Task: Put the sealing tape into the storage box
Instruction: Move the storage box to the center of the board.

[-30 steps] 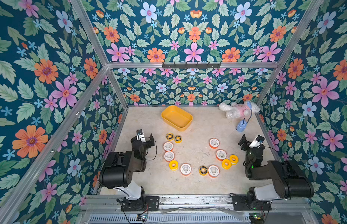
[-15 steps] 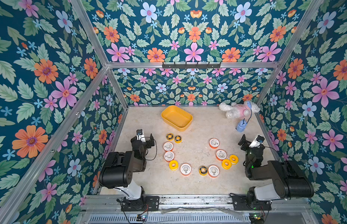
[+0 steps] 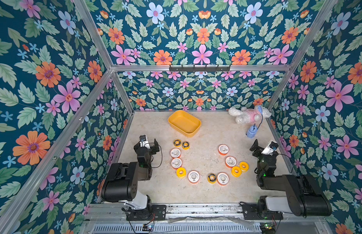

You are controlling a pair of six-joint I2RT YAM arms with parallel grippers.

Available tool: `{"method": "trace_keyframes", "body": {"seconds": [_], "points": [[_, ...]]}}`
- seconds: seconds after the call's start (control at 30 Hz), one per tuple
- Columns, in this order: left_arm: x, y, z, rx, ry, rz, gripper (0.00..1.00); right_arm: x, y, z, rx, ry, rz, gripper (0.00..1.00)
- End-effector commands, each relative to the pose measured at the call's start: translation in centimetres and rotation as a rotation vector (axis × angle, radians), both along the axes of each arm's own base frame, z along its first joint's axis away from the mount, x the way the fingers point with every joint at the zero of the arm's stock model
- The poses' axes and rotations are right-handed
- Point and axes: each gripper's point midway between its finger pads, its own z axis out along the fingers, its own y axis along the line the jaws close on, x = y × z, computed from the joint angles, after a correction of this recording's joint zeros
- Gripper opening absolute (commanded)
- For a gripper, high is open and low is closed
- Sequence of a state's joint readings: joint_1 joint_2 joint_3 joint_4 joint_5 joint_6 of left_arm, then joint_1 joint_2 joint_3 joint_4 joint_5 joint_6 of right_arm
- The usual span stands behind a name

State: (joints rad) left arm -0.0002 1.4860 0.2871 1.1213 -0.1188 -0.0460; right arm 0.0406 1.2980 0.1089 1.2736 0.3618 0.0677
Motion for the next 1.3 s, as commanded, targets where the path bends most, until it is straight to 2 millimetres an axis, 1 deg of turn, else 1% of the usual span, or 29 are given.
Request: {"method": "trace_keyframes", "body": {"seconds": [0.0, 0.07, 0.1, 0.13, 0.2, 0.23, 0.4, 0.5, 0.57, 0.67, 0.77, 0.93, 1.03, 1.27], "points": [[-0.3, 1.9, 1.1, -0.031, 0.025, 0.121, 1.00, -0.1, -0.6, 0.9, 0.017, 0.029, -0.055, 0.99], [-0.1, 2.6, 2.0, -0.105, 0.059, 0.182, 1.00, 0.3, -0.8, 1.5, 0.089, 0.073, -0.077, 0.99], [0.3, 2.5, 2.4, -0.141, 0.086, 0.188, 1.00, 0.6, -0.6, 1.9, 0.115, 0.093, -0.068, 0.99], [0.8, 2.0, 2.6, -0.176, 0.116, 0.166, 1.00, 0.7, -0.4, 2.4, 0.142, 0.107, -0.061, 0.99], [1.9, 0.7, 3.0, -0.263, 0.158, 0.117, 1.00, 0.8, 0.0, 2.8, 0.204, 0.147, -0.044, 0.99], [2.4, 0.1, 3.1, -0.322, 0.175, 0.100, 1.00, 0.9, 0.6, 3.1, 0.229, 0.169, -0.017, 0.99], [5.0, -3.4, 2.3, -0.605, 0.282, 0.006, 0.97, 1.1, 4.1, 3.4, 0.314, 0.270, 0.172, 0.99], [7.1, -6.6, 2.0, -0.719, 0.342, -0.108, 0.90, 1.1, 5.9, 3.4, 0.346, 0.321, 0.262, 0.99], [8.4, -8.8, 1.9, -0.738, 0.379, -0.163, 0.88, 1.2, 6.4, 3.2, 0.369, 0.345, 0.286, 0.99], [9.8, -11.6, 1.3, -0.712, 0.447, -0.204, 0.86, 1.2, 6.9, 2.6, 0.394, 0.376, 0.302, 0.99], [11.1, -13.5, 0.6, -0.685, 0.493, -0.214, 0.85, 1.2, 7.0, 2.1, 0.413, 0.392, 0.300, 0.99], [13.1, -15.1, -0.9, -0.670, 0.558, -0.210, 0.77, 1.2, 7.1, 1.9, 0.430, 0.394, 0.298, 0.99], [14.0, -16.2, -1.9, -0.660, 0.593, -0.219, 0.71, 1.2, 7.1, 1.8, 0.439, 0.395, 0.299, 0.99], [15.0, -17.9, -3.8, -0.655, 0.653, -0.239, 0.59, 1.1, 7.0, 2.0, 0.440, 0.391, 0.291, 0.99]]}}
